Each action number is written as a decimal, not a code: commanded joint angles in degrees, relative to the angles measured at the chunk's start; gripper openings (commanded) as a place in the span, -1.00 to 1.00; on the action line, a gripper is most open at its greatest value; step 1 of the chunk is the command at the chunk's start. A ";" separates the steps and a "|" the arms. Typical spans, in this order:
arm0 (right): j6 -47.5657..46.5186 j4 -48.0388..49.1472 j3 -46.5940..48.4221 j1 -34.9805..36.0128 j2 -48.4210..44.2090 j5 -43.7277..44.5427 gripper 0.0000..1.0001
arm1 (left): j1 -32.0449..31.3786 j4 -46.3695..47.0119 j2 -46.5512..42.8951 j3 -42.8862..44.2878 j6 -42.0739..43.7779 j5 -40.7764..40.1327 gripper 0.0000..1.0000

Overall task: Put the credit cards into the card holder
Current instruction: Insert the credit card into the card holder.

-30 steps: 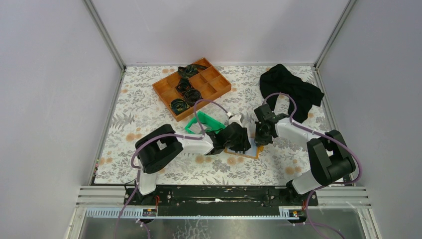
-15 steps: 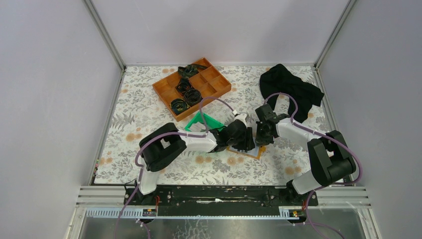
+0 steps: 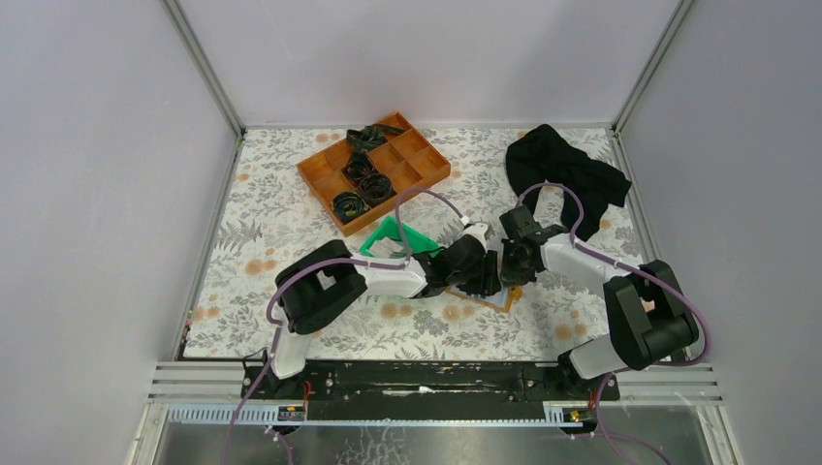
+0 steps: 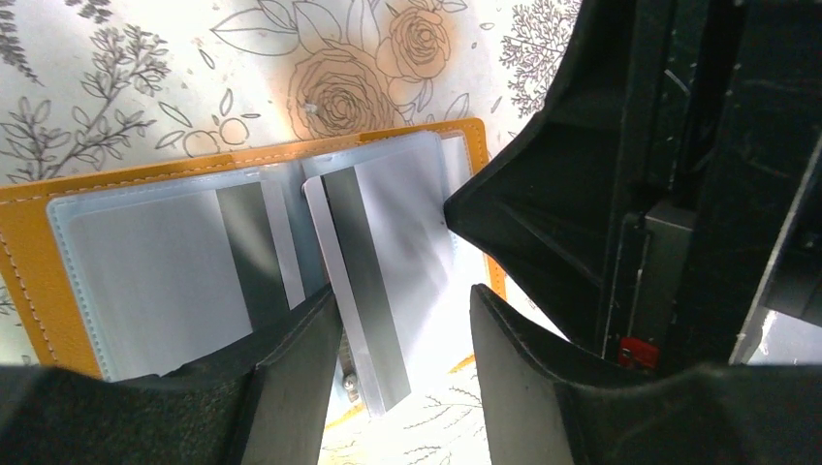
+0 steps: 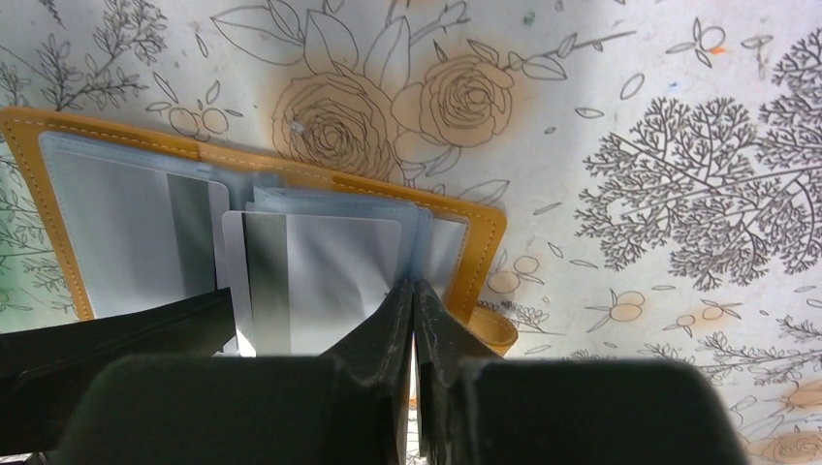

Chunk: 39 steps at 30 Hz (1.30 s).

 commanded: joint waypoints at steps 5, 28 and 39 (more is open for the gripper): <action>0.10 -3.27 -0.24 -0.32 -5.20 2.42 -0.79 | -2.33 -9.17 3.54 -4.22 -0.13 1.26 0.18; 3.01 -4.01 -5.02 -0.52 -9.80 1.70 -0.77 | -2.18 -10.26 0.53 -3.91 -0.80 -1.74 0.26; 3.55 -3.35 -5.18 -0.47 -8.47 0.62 -0.76 | 0.07 -9.46 -3.32 -4.99 -2.15 -3.30 0.32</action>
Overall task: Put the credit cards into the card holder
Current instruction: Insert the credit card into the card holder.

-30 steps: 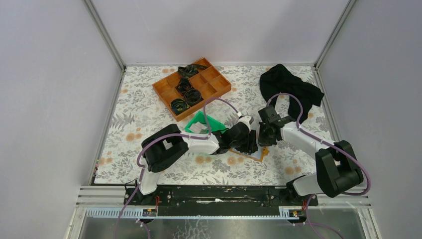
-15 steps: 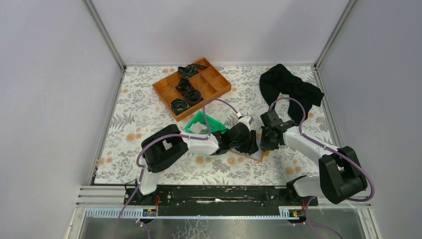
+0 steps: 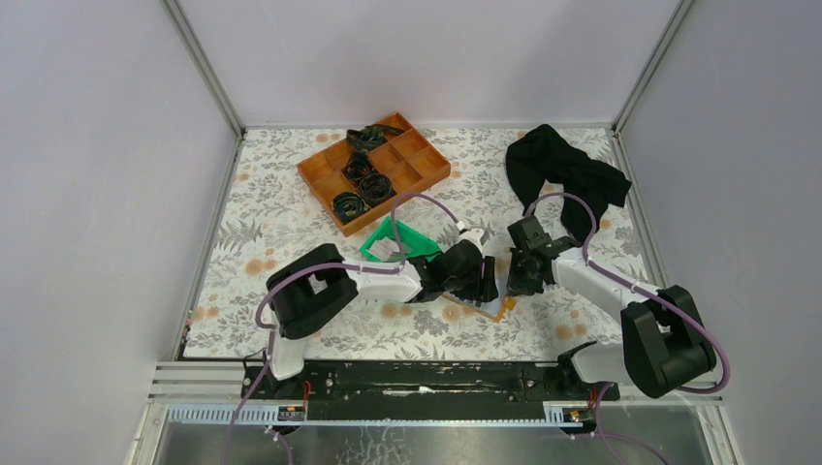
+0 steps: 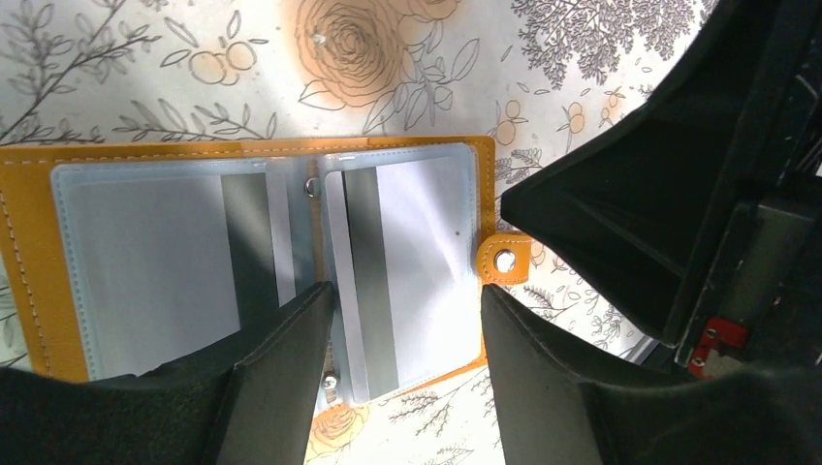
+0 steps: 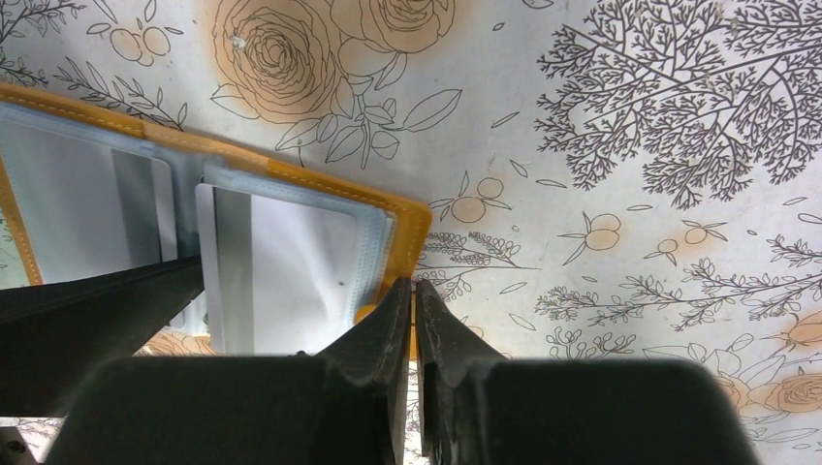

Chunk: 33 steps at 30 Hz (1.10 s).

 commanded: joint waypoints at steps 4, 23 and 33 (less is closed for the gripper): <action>0.72 0.28 0.35 -0.25 1.40 -0.30 -0.76 | 2.05 -6.98 -1.46 -2.64 -1.48 -2.36 0.34; 0.04 4.03 4.28 -0.30 9.93 -3.39 -0.76 | 4.17 0.86 -9.03 -4.76 -3.90 -2.71 1.00; -0.50 5.54 7.75 -0.24 14.52 -3.54 -0.76 | 4.17 0.34 -14.51 -6.39 -4.02 -3.93 1.00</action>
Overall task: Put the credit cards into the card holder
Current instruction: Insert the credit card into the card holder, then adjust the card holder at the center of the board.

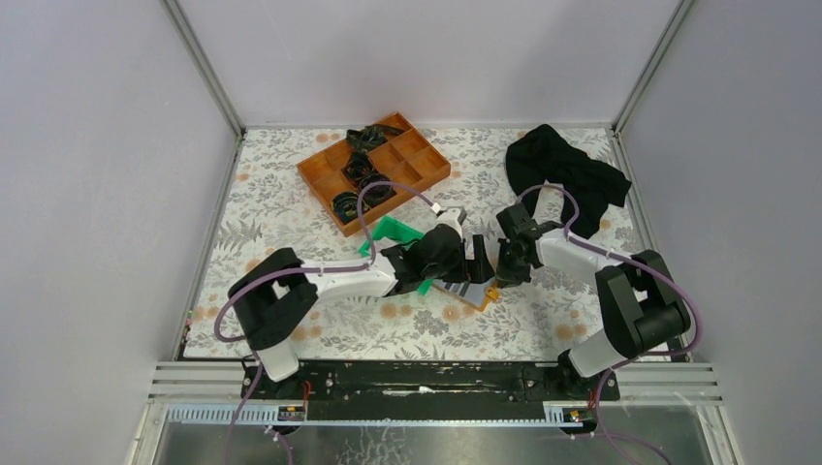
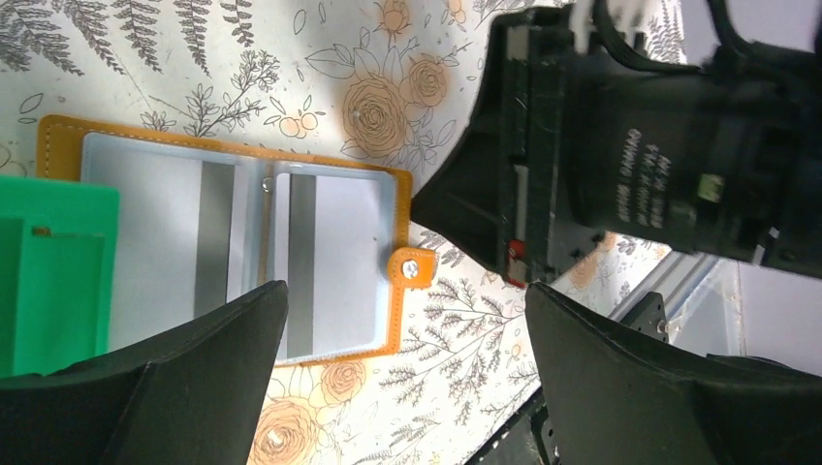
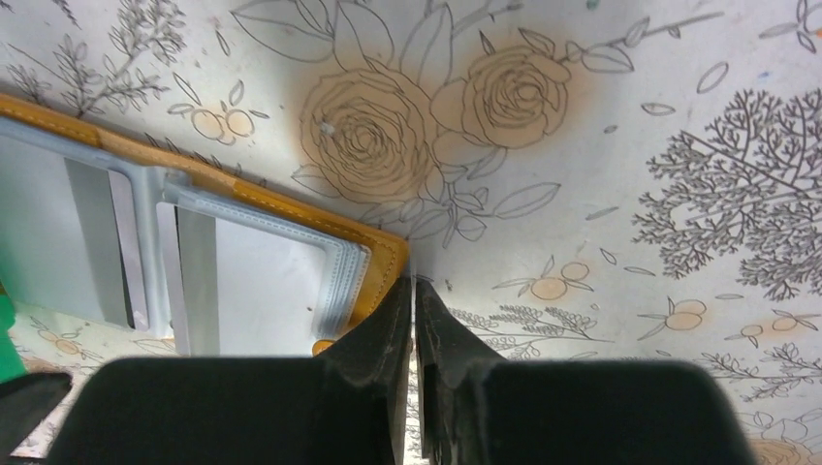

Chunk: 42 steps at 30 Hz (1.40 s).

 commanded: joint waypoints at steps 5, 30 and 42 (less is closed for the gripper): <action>-0.85 3.61 3.58 -0.20 5.12 0.88 -0.76 | 0.41 1.34 -8.13 -8.35 -1.49 -3.91 1.00; -5.09 0.86 14.64 -2.17 10.88 6.40 -0.73 | -1.85 -8.19 -21.91 -25.24 -6.60 -13.33 1.00; -9.94 -1.58 21.65 0.54 0.30 7.12 -0.54 | -3.07 -13.38 -32.98 -25.38 -7.36 -14.52 1.00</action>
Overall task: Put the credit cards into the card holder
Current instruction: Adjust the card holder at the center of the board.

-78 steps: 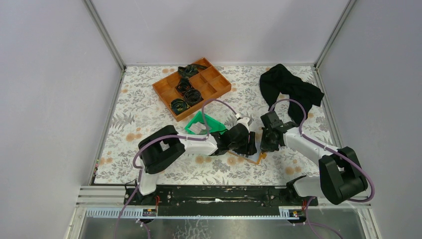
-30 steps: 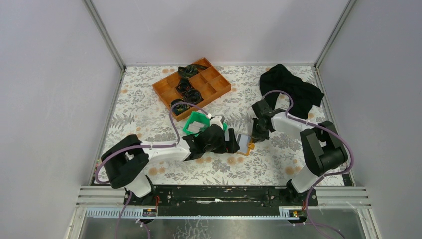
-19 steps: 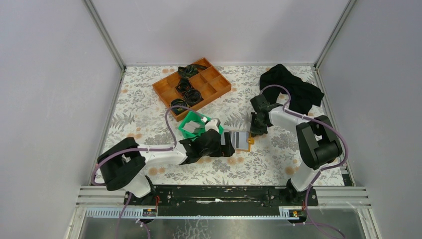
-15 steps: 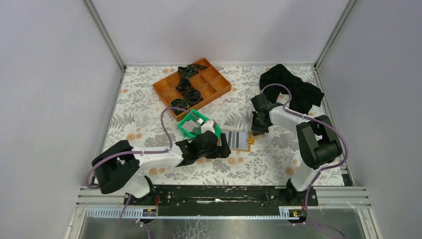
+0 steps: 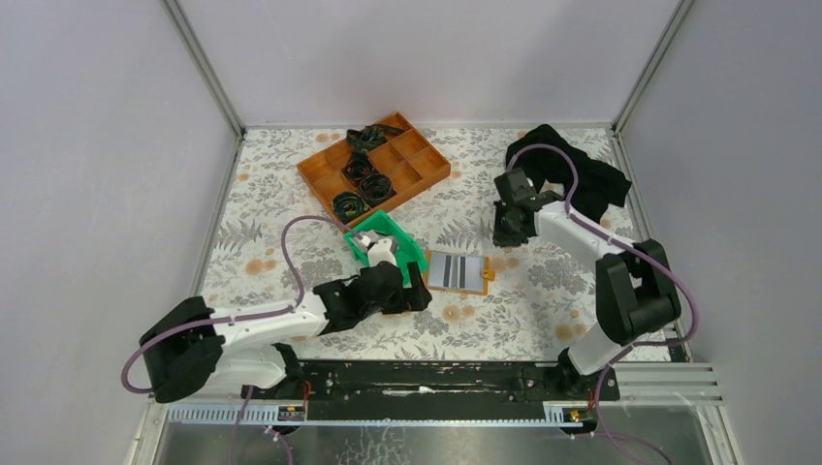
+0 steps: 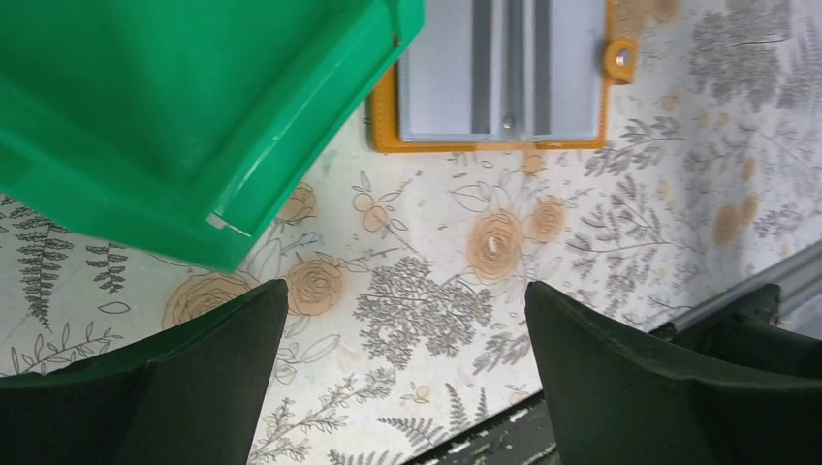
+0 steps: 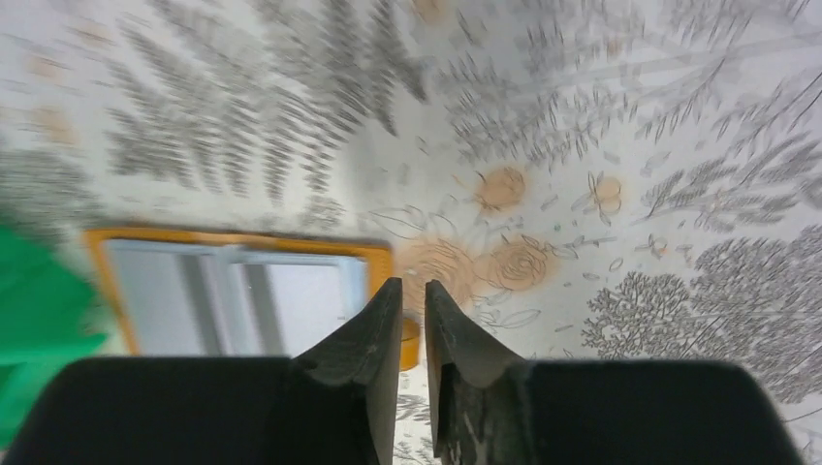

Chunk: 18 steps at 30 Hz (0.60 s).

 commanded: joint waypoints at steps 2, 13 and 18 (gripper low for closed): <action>-4.54 -2.32 10.81 4.04 -5.82 1.33 -0.44 | -1.97 -4.77 -5.56 3.02 0.00 -4.14 1.00; -8.66 -5.22 30.78 17.13 8.76 -4.24 -0.13 | -6.00 -27.20 -20.00 0.26 -17.00 -20.60 1.00; -10.41 -5.60 39.71 20.66 15.84 -5.93 -0.07 | -6.32 -33.02 -23.14 -1.88 -23.94 -23.53 1.00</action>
